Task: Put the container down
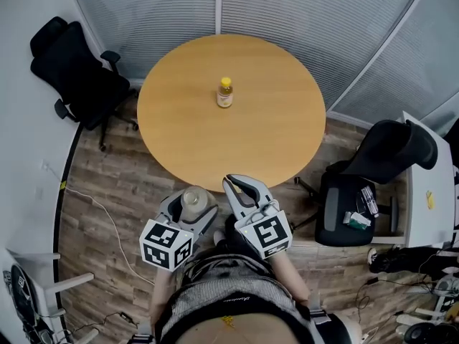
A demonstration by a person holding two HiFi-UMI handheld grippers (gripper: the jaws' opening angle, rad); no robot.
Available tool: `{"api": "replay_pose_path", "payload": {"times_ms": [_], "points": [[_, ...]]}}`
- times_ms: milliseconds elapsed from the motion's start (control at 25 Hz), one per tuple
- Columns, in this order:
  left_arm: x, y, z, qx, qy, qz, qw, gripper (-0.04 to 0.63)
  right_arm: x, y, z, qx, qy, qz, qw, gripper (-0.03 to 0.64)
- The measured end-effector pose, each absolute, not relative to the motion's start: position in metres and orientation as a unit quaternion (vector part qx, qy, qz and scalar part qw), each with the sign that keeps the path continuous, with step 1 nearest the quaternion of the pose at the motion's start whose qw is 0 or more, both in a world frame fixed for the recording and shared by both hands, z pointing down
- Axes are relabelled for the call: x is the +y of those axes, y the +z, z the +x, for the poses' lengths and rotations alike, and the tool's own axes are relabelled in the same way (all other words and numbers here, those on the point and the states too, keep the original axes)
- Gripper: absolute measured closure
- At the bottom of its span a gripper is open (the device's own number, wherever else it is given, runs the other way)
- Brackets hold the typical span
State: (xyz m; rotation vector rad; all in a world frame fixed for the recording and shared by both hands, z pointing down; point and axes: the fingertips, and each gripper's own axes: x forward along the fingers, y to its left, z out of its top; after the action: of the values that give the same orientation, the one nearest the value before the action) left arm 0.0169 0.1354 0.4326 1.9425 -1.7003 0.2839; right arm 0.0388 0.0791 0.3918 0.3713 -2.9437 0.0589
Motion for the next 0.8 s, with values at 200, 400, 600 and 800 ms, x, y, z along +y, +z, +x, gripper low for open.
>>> {"api": "replay_pose_path", "payload": {"times_ms": [200,400,600,800], "points": [[0.111,0.432,0.009,-0.633,0.106,0.719,0.267,0.256,0.054,0.390,0.027,-0.989,0.017,0.119,0.084,0.584],[0.085,0.428,0.000,-0.637,0.106,0.716,0.264,0.256,0.029,0.386,0.014,-0.991,0.014,0.107,0.081,0.584],[0.061,0.425,-0.009,-0.640,0.105,0.714,0.264,0.258,0.005,0.384,0.004,-0.991,0.011,0.102,0.082,0.584],[0.041,0.424,-0.010,-0.644,0.105,0.711,0.262,0.257,-0.016,0.387,0.004,-0.992,0.016,0.100,0.081,0.584]]}}
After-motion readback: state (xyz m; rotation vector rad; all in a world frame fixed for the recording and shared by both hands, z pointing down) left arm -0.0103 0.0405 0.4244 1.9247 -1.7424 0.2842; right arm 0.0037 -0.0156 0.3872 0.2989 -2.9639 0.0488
